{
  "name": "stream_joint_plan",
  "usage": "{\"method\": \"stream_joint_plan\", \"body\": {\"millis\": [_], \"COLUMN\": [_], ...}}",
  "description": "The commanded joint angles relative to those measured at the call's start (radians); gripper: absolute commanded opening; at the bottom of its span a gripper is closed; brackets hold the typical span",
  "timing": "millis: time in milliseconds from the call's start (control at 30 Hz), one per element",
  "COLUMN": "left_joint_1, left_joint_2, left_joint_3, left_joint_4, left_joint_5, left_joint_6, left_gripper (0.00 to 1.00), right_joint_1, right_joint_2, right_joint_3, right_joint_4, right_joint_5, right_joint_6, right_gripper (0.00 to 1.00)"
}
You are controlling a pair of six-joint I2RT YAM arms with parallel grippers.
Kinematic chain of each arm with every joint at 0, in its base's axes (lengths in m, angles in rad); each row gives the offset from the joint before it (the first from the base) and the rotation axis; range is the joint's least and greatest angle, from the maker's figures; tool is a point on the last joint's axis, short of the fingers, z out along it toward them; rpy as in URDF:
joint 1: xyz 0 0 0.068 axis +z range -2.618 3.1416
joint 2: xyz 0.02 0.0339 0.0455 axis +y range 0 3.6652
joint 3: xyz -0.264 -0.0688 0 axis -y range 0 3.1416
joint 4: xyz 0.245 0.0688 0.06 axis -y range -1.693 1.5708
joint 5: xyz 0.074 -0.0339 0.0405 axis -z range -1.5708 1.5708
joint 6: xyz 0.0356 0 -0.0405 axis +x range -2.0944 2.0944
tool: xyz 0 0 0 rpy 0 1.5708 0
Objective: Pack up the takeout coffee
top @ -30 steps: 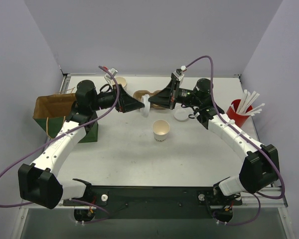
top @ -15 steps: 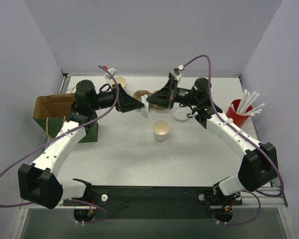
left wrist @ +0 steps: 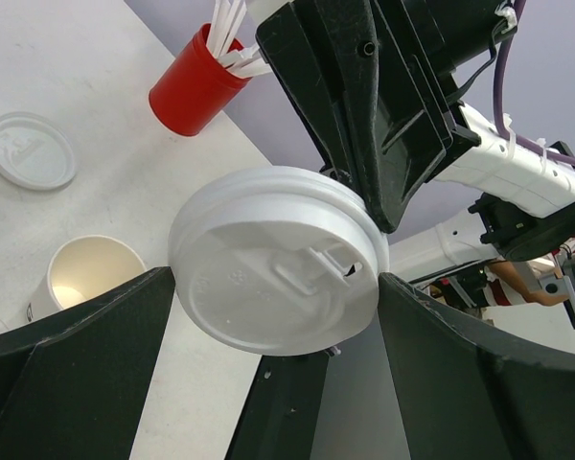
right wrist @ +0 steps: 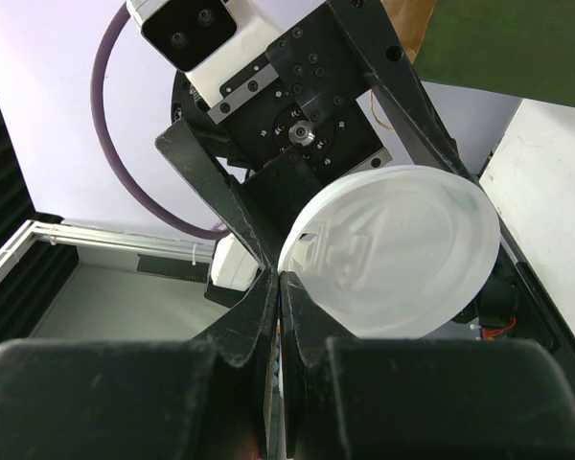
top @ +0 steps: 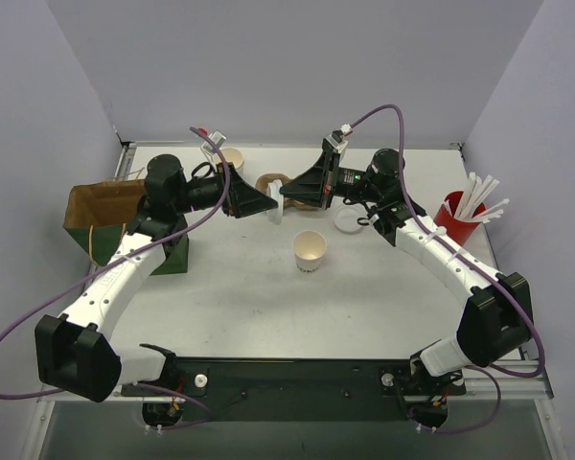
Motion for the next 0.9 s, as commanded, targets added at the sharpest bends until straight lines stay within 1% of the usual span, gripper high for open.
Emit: {"method": "stream_joint_plan", "body": {"millis": [0,67,733,867], "left_joint_1": [0.024,0.027,0.027,0.027], "left_joint_2": [-0.023,-0.023,-0.014,-0.015], "left_joint_3": [-0.002,-0.002,-0.008,-0.025], "left_joint_4": [0.038,0.073,0.072,0.099], "left_joint_5": [0.013,0.021,0.021,0.018], "left_joint_6": [0.01,-0.011,-0.022,-0.042], "left_gripper": [0.97,0.97,0.98,0.98], "right_joint_1": [0.01,0.01,0.025,0.025], "right_joint_2": [-0.004,-0.001,0.025,0.023], "right_joint_3": [0.05,0.05,0.055,0.056], "right_joint_4": [0.091,0.093,0.134,0.136], "right_joint_5": [-0.021,-0.021,-0.023,-0.021], "right_joint_6": [-0.005,-0.007,0.013,0.015], "right_gripper": [0.0,0.0,0.0,0.0]}}
